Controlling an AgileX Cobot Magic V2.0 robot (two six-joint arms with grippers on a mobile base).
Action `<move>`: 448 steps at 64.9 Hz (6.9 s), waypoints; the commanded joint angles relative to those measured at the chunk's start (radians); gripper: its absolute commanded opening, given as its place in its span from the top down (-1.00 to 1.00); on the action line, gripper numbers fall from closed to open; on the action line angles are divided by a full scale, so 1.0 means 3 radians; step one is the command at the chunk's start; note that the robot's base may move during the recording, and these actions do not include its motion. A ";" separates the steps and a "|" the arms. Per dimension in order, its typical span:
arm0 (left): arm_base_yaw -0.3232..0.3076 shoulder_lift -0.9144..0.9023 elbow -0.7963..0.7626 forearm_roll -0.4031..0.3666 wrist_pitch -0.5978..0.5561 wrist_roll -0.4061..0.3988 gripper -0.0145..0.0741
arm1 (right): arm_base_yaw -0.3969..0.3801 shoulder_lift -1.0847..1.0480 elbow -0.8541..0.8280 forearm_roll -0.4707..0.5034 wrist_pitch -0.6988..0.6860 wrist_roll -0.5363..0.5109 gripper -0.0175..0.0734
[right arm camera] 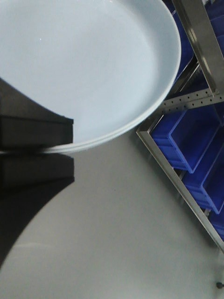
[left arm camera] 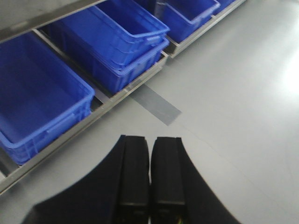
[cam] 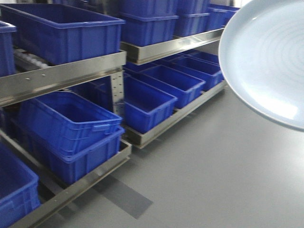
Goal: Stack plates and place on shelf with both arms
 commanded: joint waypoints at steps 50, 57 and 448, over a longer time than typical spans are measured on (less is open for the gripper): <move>0.0010 0.0013 -0.0100 0.0000 -0.0259 -0.0033 0.47 | -0.0023 -0.0002 -0.0109 -0.0010 -0.0321 -0.0007 0.57; 0.0010 0.0013 -0.0100 0.0000 -0.0259 -0.0033 0.47 | -0.0023 -0.0002 -0.0109 -0.0010 -0.0321 -0.0007 0.57; 0.0010 0.0013 -0.0100 0.0000 -0.0260 -0.0033 0.47 | -0.0352 -0.1886 0.1576 0.0240 -0.0822 0.0027 0.56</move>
